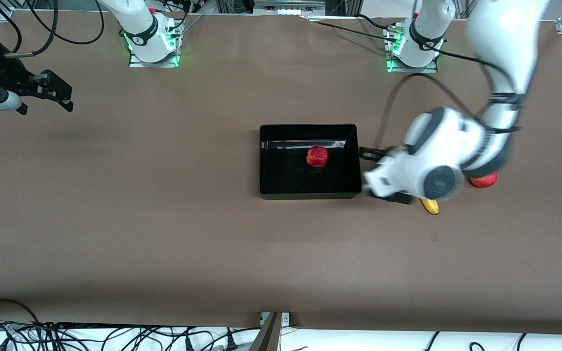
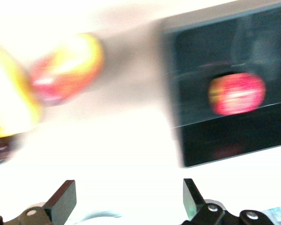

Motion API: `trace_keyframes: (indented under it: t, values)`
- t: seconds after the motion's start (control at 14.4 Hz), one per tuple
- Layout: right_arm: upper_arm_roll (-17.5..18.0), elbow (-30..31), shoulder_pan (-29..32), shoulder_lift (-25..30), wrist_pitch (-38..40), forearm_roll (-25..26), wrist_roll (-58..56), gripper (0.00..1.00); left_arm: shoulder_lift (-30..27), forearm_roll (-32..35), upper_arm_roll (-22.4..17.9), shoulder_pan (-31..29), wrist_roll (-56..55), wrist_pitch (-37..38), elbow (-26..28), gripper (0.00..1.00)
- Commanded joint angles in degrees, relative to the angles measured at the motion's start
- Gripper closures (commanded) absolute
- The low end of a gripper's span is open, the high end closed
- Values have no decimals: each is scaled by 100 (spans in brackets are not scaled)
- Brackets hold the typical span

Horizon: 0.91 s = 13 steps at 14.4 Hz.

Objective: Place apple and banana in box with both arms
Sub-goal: 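Move the left gripper back down to the yellow banana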

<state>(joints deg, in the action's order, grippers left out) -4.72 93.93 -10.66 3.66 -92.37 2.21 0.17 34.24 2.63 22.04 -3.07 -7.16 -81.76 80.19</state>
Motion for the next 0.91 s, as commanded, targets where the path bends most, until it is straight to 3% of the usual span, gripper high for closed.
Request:
trace_keyframes:
  t: [0.0, 0.14, 0.35, 0.63, 0.84]
  values:
    - [-11, -121, 3, -41, 43, -81, 80, 0, 135, 755, 72, -438, 880, 29, 250, 0]
    - [-11, -112, 3, -41, 52, -81, 71, 0, 101, 765, 89, -790, 944, -556, 828, 0]
    - [-11, -121, 3, -41, 35, -81, 71, 0, -277, 1201, 89, -1194, 1197, -2373, 2234, 0]
    - [-11, -121, 3, -41, 43, -81, 71, 0, -268, 1398, 90, -1416, 1621, -3730, 3053, 0]
    - [-11, -112, 3, -41, 43, -81, 80, 0, -207, 1416, 81, -1486, 1691, -4110, 3257, 0]
